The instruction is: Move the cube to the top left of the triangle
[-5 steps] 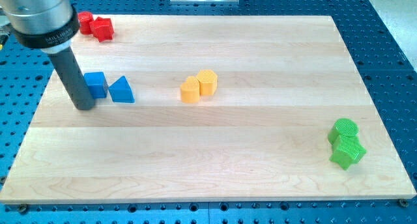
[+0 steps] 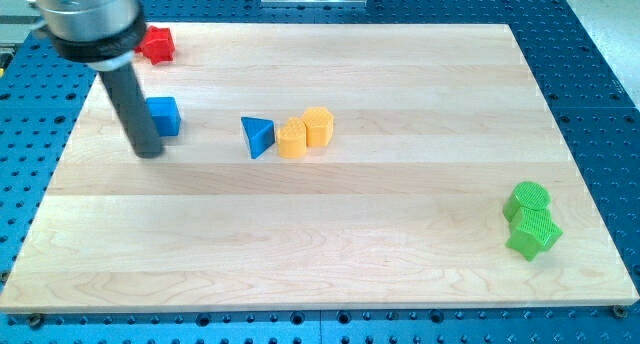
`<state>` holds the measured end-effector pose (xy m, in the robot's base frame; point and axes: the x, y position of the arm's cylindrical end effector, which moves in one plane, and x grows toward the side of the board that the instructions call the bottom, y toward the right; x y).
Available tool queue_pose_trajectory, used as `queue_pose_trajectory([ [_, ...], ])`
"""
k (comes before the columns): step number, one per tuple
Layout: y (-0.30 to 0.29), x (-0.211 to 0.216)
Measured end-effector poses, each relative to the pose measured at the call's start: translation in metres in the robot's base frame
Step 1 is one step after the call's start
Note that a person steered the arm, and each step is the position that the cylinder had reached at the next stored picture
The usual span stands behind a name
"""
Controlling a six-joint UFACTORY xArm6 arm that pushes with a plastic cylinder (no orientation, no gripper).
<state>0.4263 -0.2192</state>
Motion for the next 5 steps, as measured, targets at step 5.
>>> queue_pose_trajectory([
  [5, 0.102, -0.087],
])
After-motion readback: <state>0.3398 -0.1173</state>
